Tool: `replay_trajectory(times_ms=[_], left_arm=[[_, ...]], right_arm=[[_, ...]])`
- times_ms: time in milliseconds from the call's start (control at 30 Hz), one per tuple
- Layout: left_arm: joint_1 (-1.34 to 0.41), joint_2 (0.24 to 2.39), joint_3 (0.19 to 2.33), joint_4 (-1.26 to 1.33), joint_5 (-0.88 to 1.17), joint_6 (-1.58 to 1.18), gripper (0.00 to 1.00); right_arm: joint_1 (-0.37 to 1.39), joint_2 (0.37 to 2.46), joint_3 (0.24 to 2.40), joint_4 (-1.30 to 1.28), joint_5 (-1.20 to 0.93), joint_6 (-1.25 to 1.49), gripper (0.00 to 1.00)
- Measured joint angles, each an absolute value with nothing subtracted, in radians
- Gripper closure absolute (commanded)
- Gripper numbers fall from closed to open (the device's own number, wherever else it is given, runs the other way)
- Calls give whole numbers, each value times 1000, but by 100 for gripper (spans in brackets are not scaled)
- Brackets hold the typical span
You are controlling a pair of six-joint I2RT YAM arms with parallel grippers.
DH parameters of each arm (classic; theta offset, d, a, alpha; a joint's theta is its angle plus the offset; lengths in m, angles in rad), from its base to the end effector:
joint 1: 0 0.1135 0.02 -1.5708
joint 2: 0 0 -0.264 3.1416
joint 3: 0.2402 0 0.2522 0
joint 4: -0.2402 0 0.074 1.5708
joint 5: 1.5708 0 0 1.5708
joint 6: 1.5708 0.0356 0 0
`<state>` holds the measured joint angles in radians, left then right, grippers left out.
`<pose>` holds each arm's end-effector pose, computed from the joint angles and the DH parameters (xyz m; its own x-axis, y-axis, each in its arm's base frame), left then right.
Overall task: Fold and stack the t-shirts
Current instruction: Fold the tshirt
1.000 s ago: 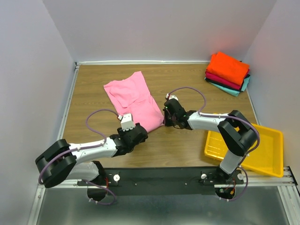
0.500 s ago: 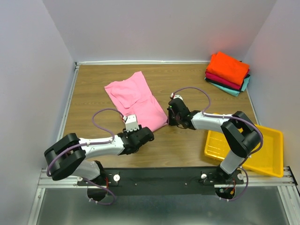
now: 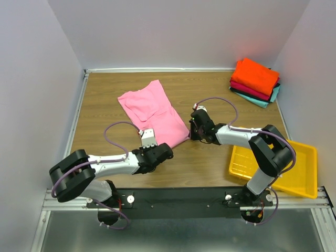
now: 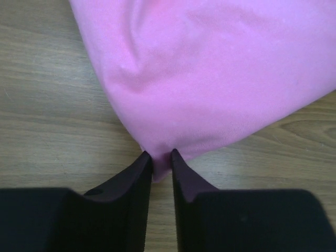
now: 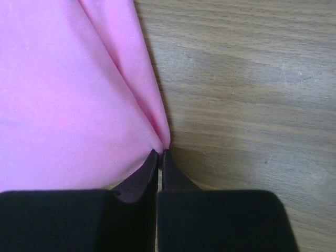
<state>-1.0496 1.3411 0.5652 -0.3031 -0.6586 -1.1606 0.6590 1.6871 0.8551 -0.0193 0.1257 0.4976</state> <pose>0.1309 -0.1843 0.1518 -0.6720 -0.2861 -0.6830 -0.1864 0.9580 -0.2179 0.2652 0.1998 0.1528 -0.7813 -0.0062 -0.6241 -0.1926 0.9535 0.2317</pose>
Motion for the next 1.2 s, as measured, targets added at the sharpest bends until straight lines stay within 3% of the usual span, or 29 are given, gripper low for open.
replay_trajectory(times_ms=[267,367,400,1200], left_arm=[[-1052,1372,568,-277,-663,-1147,76],[-1054,1399,586,-263,-665,-1131,97],[-1056,1409,591,-257,-667,-1127,100],[-1076,1275,503,-26,-495,-827,100]], right_arm=[[659,1654,837,-21,126,498,93],[657,1643,834,-21,126,498,94],[655,1641,833,-21,126,498,94],[661,1266,664,-222,189,634,98]])
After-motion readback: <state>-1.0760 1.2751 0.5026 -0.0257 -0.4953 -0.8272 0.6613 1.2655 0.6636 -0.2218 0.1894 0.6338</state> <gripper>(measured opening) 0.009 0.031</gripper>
